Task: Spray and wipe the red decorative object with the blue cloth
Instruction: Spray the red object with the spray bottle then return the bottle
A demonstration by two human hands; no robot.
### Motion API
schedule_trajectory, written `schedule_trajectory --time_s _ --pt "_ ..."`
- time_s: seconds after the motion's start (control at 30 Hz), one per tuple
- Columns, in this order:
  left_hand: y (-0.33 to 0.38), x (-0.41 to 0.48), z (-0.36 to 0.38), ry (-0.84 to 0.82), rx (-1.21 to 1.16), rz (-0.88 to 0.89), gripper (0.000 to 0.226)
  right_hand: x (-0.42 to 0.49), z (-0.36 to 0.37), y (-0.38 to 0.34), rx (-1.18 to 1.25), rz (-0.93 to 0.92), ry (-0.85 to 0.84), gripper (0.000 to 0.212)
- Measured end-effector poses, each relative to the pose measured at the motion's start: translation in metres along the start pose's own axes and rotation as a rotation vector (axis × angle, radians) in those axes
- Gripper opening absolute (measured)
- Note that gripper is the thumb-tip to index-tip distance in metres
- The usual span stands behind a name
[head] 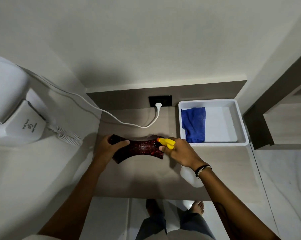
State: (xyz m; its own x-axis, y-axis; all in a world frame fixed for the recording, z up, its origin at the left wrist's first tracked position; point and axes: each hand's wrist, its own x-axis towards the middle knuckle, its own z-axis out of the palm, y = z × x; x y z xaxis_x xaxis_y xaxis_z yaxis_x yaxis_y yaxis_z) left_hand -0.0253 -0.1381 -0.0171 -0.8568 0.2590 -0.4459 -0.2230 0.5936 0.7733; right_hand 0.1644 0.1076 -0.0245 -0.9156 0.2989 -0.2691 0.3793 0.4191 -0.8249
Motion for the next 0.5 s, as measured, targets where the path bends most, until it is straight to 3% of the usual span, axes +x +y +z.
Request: schedule_trajectory --time_s 0.1,0.27,0.37,0.5 --pt "0.002 0.001 0.002 -0.039 -0.068 -0.085 0.078 -0.001 0.002 -0.005 -0.029 -0.052 -0.044 0.044" --pt "0.006 -0.001 -0.002 -0.176 -0.071 -0.079 0.092 -0.002 0.011 -0.017 -0.048 -0.093 -0.121 0.049" --pt "0.005 0.0 -0.006 -0.233 -0.046 -0.025 0.113 0.002 0.015 -0.028 -0.016 -0.105 -0.117 0.047" --pt "0.003 -0.002 -0.008 -0.277 0.034 0.117 0.118 0.009 0.019 -0.038 -0.064 -0.111 -0.106 0.042"
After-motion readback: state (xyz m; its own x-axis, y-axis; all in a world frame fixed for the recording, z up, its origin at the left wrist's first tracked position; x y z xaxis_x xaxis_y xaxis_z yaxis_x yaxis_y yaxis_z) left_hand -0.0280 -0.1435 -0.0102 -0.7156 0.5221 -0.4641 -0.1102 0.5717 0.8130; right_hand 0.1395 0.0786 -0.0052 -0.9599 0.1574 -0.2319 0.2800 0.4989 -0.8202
